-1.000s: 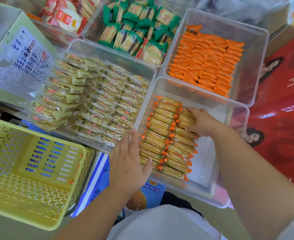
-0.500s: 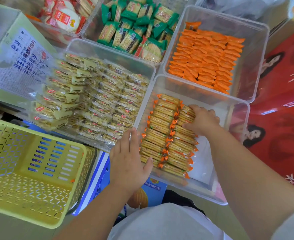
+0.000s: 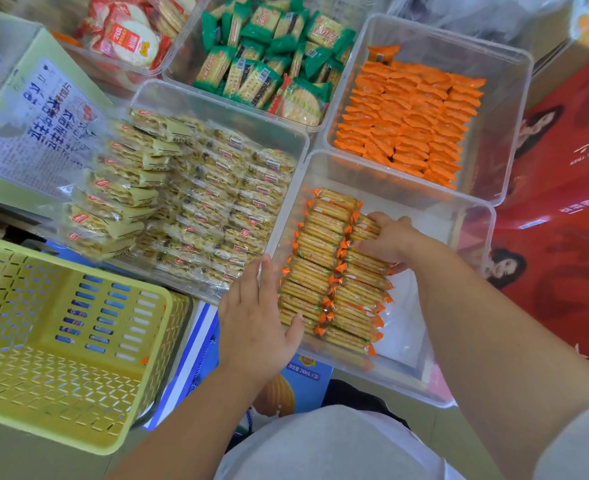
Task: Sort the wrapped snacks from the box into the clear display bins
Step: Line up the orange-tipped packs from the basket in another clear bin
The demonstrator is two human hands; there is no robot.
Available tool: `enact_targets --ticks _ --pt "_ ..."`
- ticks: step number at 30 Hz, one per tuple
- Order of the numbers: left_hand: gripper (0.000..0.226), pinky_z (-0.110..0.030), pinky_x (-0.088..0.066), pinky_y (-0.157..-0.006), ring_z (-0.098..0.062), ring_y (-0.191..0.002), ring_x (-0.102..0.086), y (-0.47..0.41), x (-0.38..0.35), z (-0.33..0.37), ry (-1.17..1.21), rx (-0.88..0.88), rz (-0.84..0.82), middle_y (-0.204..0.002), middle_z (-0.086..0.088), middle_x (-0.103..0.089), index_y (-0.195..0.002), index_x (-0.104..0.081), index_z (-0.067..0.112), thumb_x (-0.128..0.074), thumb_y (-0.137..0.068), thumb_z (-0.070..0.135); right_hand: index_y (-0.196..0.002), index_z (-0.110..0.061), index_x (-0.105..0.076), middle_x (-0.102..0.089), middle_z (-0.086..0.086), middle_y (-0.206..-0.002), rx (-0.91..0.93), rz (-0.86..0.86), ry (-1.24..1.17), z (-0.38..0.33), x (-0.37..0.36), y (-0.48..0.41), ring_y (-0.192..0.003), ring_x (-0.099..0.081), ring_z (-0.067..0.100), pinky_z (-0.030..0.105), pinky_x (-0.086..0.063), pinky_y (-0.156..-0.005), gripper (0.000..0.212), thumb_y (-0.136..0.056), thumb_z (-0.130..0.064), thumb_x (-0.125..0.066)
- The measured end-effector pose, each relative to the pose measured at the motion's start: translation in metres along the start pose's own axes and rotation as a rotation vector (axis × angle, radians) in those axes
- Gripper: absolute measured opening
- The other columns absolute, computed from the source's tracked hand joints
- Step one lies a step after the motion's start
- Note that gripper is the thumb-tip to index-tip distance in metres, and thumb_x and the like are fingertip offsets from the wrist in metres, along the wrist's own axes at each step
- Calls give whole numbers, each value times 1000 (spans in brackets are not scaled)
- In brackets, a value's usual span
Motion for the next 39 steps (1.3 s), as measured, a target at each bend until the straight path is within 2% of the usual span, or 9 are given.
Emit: enact_targets --ticks 5,9,12,15,19,27,32,35,39 --pt "102 -51 -32 -116 -31 -146 -30 -1 -4 0 -6 -6 -26 -163 -11 -26 -161 -9 13 -60 -87 59 -158 -38 -19 -31 14 -149 39 34 73 -7 0 -1 -117 -55 38 43 -56 -92 87 -87 -59 -65" --pt "102 -47 -16 -124 -29 -154 -11 3 2 3 32 -49 -125 -170 -9 -7 -163 5 20 -55 -92 63 -160 -38 0 -17 12 -164 -5 114 197 -1 -6 4 -145 -24 45 54 -34 -114 97 -87 -69 -56" --pt "83 -46 -25 -120 -31 -148 -23 21 36 8 144 -144 -63 -165 -12 -24 -161 -27 19 -59 -93 55 -157 -42 1 -8 3 -167 14 234 205 4 -7 17 -152 -7 40 65 -28 -113 96 -86 -72 -55" --pt "50 -29 -37 -102 -22 -120 -49 47 91 -7 283 -239 174 -131 -6 -60 -128 -67 16 -60 -88 45 -158 -43 -5 -5 2 -168 56 280 167 5 -16 32 -153 -3 37 64 -24 -115 92 -87 -70 -56" --pt "16 -24 -43 -76 -10 -85 -55 64 136 -88 331 -53 290 -90 13 -65 -93 -67 25 -59 -90 38 -158 -34 -20 -11 9 -167 60 320 137 -8 -31 65 -152 -11 38 59 -28 -116 84 -89 -63 -59" --pt "9 -32 -50 -71 -23 -85 -66 24 86 -220 274 289 -192 -80 9 -66 -86 -64 32 -64 -94 36 -139 -33 -55 -47 0 -149 364 519 76 -120 -93 192 -141 -34 29 49 -31 -116 63 -86 -66 -61" --pt "33 -38 -52 -72 -30 -86 -66 6 37 -208 253 248 -523 -93 -17 -71 -96 -70 9 -64 -94 42 -139 -27 -57 -57 -5 -140 445 360 -214 -178 -163 238 -134 -43 20 37 -36 -112 50 -96 -51 -59" --pt "33 -28 -45 -58 -20 -69 -61 15 14 -205 358 348 -633 -79 -9 -68 -78 -67 10 -68 -93 40 -136 -30 -60 -62 -9 -133 388 250 -317 -186 -196 241 -127 -52 12 35 -43 -108 41 -96 -42 -63" --pt "15 -17 -38 -42 -15 -48 -55 29 -8 -198 521 469 -714 -58 -3 -61 -84 -70 8 -61 -95 12 -129 -32 -61 -66 -16 -120 332 187 -405 -186 -220 243 -74 -59 -1 24 -49 -70 34 -96 -38 -64"
Point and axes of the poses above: each hand's wrist, its own y-axis away from the middle knuckle, its own x-axis out of the back of the hand, z = x × y, the point moved 9 cm from there along -y, towards the middle knuckle
